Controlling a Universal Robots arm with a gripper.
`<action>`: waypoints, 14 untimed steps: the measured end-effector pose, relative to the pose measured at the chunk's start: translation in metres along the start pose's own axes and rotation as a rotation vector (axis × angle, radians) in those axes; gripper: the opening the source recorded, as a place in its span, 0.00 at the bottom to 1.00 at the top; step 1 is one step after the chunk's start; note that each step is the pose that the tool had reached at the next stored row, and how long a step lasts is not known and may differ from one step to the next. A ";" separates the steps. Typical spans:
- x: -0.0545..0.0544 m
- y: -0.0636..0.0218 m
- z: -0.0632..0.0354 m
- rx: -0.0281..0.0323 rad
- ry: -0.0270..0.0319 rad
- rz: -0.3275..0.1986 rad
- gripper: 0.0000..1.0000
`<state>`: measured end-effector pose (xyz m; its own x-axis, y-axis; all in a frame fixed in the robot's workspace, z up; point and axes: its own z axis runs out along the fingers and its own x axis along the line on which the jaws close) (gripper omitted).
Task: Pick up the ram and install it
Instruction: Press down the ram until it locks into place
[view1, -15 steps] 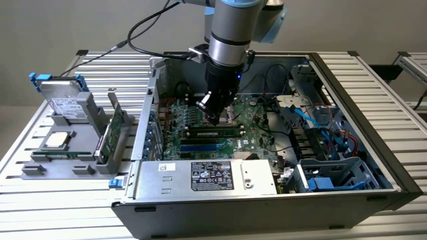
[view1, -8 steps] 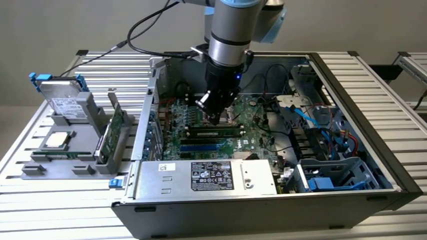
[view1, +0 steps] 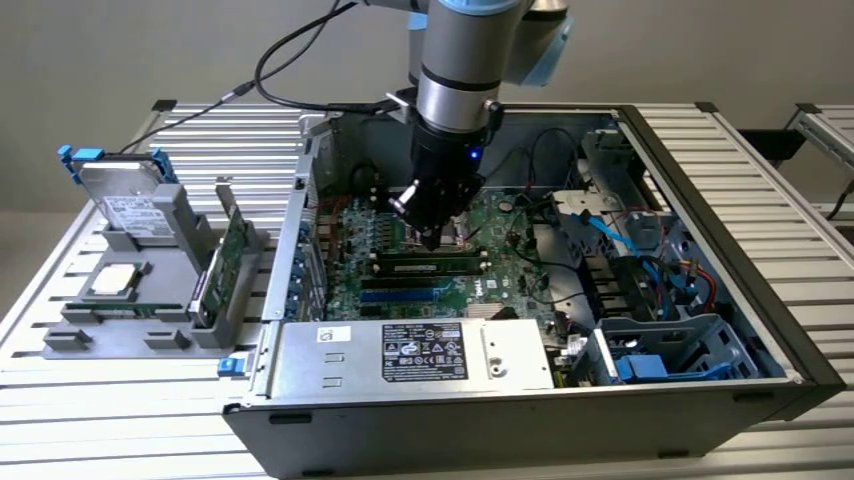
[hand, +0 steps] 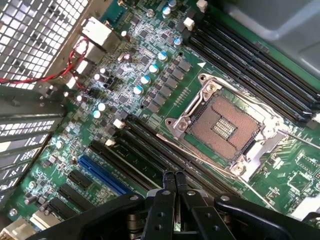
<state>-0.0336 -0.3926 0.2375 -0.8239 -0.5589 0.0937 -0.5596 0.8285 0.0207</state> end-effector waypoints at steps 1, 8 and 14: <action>0.000 0.0000 0.0000 0.0017 -0.0014 0.011 0.10; 0.000 0.0000 0.0000 0.0117 -0.0114 0.084 0.10; 0.000 0.0000 0.0001 0.0142 -0.0243 0.233 0.10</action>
<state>-0.0336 -0.3926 0.2375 -0.9329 -0.3533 0.0702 -0.3550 0.9348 -0.0127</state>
